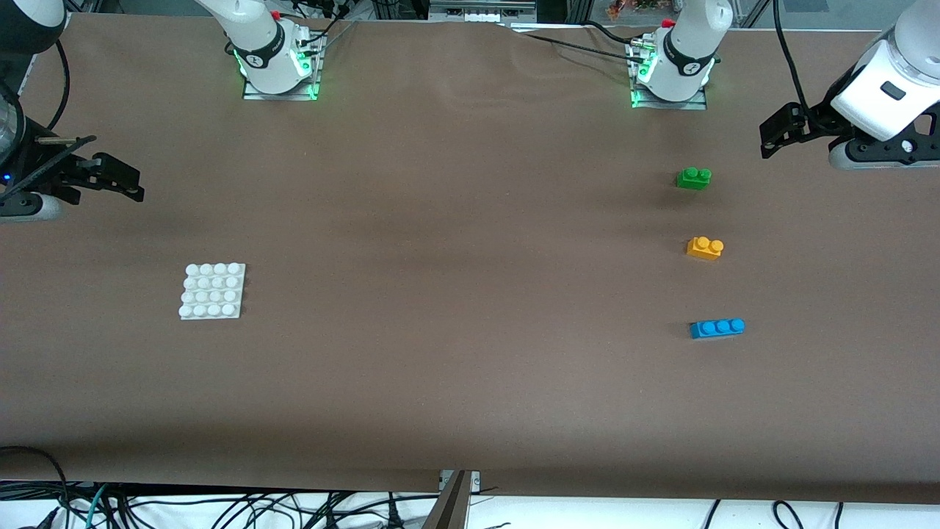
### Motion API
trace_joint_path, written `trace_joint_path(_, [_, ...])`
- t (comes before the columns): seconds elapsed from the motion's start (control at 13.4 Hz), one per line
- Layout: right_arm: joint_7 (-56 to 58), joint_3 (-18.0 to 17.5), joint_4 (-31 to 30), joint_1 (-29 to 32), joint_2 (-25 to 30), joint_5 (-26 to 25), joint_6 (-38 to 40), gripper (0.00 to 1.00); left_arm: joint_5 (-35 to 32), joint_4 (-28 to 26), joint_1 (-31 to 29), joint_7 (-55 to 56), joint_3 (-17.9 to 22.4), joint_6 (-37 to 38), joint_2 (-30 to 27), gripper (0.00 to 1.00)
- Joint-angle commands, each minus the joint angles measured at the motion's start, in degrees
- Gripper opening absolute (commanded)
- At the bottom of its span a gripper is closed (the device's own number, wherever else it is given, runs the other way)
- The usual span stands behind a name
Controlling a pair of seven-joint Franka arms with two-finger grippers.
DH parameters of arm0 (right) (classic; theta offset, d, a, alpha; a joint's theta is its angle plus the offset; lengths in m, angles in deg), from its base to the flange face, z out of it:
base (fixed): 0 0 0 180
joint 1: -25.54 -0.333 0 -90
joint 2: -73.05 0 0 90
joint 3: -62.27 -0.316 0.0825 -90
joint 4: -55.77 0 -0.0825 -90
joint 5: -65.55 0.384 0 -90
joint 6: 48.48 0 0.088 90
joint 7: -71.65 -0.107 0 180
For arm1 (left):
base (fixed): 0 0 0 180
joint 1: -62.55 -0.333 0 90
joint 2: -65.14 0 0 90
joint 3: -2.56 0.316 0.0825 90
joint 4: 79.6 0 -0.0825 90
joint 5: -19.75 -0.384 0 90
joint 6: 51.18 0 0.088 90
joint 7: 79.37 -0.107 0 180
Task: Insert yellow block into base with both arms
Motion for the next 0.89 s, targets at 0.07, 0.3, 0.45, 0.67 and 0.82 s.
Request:
trace_joint_path(0.07, [-0.04, -0.35, 1.3, 0.41, -0.55, -0.17, 0.34, 1.0, 0.74, 1.75, -0.2, 0.27, -0.07, 0.09, 1.51, 1.0])
trace_joint_path(0.3, [-0.04, -0.35, 1.3, 0.41, -0.55, -0.17, 0.34, 1.0, 0.74, 3.07, -0.11, 0.36, -0.15, 0.09, 1.6, 1.0])
trace_joint_path(0.45, [-0.04, -0.35, 1.3, 0.41, -0.55, -0.17, 0.34, 1.0, 0.74, 3.07, -0.19, 0.36, -0.07, 0.09, 1.77, 1.0])
trace_joint_path(0.67, [0.05, -0.35, 1.3, 0.41, -0.55, -0.17, 0.34, 1.0, 0.65, 3.16, -0.2, 0.27, -0.07, 0.09, 1.77, 1.0])
trace_joint_path(0.82, [0.23, -0.35, 1.3, 0.32, -0.55, -0.17, 0.34, 1.0, 0.65, 3.16, -0.2, 0.27, -0.07, 0.09, 1.77, 1.0])
